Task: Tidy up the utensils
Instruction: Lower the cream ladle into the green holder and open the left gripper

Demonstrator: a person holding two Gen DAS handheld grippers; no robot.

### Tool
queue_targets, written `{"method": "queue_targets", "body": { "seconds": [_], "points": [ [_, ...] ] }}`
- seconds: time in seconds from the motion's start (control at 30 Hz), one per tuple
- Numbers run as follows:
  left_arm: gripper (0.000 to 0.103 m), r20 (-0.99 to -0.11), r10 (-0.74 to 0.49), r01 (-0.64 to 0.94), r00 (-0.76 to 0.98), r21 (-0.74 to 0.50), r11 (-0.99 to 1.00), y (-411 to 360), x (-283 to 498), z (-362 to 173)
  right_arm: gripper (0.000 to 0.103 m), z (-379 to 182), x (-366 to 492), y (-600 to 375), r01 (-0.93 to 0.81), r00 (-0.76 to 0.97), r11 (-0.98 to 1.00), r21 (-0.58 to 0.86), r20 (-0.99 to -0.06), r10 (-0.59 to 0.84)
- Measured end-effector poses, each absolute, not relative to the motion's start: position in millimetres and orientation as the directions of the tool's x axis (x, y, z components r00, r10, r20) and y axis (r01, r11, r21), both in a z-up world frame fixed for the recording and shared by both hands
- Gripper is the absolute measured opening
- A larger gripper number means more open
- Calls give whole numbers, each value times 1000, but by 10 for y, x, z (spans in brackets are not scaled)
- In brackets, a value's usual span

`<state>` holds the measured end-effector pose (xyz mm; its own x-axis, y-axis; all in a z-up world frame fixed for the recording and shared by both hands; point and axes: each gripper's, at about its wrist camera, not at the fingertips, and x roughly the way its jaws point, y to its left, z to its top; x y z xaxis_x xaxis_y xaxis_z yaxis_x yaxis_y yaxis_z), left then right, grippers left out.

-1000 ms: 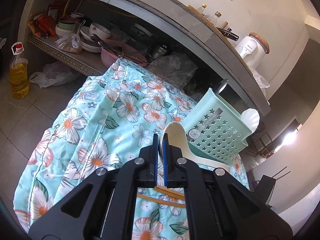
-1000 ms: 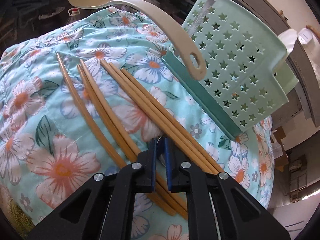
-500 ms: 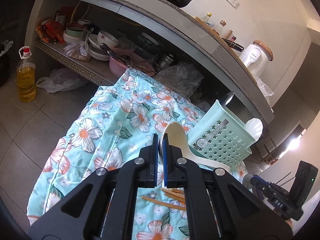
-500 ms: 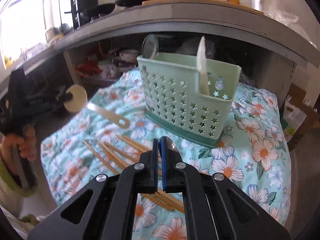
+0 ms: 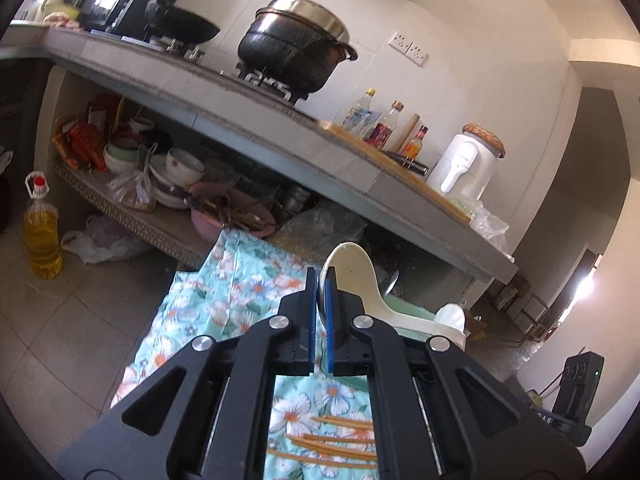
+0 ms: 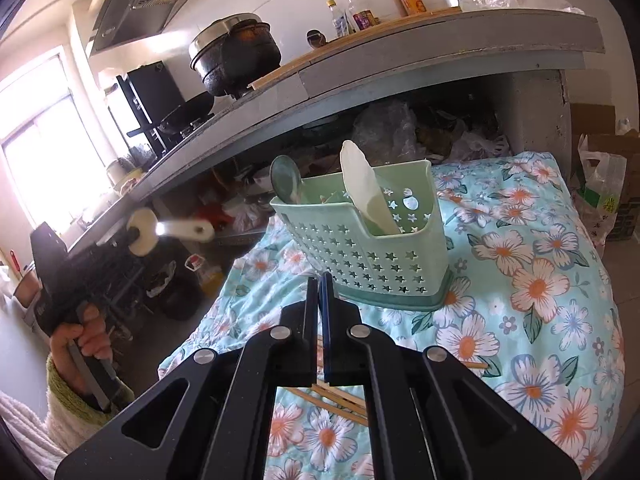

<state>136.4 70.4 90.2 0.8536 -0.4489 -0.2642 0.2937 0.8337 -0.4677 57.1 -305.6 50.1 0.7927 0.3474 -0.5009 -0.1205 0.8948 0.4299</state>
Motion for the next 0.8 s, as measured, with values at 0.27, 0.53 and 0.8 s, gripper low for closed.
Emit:
{"method": "queue_targets", "body": {
  "seconds": [0.27,0.53,0.8],
  "points": [
    [2,-198,-351,322,915,-164,933,67,1574,1438,2,490,529,-3078,-128,795,893,432,-493,353],
    [2,-143,-168,206,975,321,925,-843,1663,1287,2,475,476,-3134,-133,799,885,445,-481,362],
    [2,-161,-167,229,973,547,805,-1398,1645,955,2,469,449,-3118,-146,798,885,441,-477,369]
  ]
}}
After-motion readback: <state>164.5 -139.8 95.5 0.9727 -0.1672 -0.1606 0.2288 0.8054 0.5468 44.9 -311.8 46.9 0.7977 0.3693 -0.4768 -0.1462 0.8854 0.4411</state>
